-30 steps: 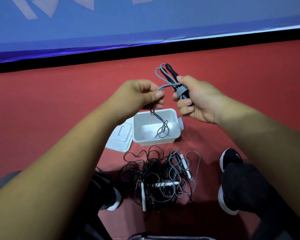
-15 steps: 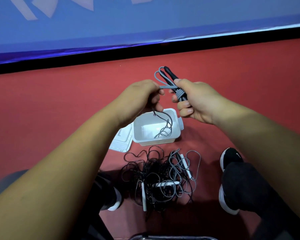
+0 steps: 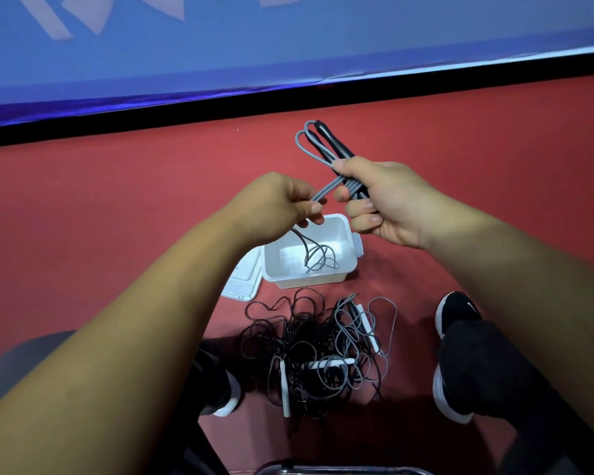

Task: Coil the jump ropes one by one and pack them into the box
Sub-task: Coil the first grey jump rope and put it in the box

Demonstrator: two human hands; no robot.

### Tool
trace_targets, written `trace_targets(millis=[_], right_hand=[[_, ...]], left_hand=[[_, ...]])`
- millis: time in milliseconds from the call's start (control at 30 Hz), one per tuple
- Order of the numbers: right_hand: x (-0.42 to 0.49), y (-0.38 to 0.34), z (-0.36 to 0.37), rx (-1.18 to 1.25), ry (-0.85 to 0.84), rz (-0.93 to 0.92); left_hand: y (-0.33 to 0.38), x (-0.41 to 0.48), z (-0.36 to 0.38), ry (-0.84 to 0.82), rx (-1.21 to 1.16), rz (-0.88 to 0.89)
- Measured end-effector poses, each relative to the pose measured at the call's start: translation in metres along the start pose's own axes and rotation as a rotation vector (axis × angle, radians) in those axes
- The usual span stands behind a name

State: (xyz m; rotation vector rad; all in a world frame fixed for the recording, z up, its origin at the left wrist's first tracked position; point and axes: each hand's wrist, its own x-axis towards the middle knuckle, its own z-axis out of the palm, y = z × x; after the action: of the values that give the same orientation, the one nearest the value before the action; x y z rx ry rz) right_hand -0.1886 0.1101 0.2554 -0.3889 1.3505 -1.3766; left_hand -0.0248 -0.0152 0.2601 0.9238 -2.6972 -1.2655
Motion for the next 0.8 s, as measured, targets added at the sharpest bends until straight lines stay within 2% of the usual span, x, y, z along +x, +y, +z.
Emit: trace_targets(millis=[300, 367, 500, 600, 700, 800], right_hand=[[0.001, -0.002, 0.001, 0.036, 0.062, -0.033], [0.004, -0.003, -0.001, 0.022, 0.095, -0.043], [0.008, -0.007, -0.009, 0.015, 0.170, -0.028], [0.009, -0.006, -0.012, 0.001, 0.180, 0.000], [0.008, -0.007, -0.011, 0.001, 0.181, 0.001], [0.006, -0.011, -0.012, 0.024, 0.180, -0.015]], left_hand=[[-0.001, -0.001, 0.001, -0.016, 0.094, -0.011], [0.002, -0.003, -0.001, 0.007, 0.011, -0.007], [0.013, -0.006, -0.005, 0.083, -0.331, 0.010], [0.016, -0.008, -0.005, 0.068, -0.425, 0.053], [0.010, -0.006, -0.006, -0.003, -0.384, 0.072], [0.004, -0.006, -0.011, -0.114, -0.183, 0.073]])
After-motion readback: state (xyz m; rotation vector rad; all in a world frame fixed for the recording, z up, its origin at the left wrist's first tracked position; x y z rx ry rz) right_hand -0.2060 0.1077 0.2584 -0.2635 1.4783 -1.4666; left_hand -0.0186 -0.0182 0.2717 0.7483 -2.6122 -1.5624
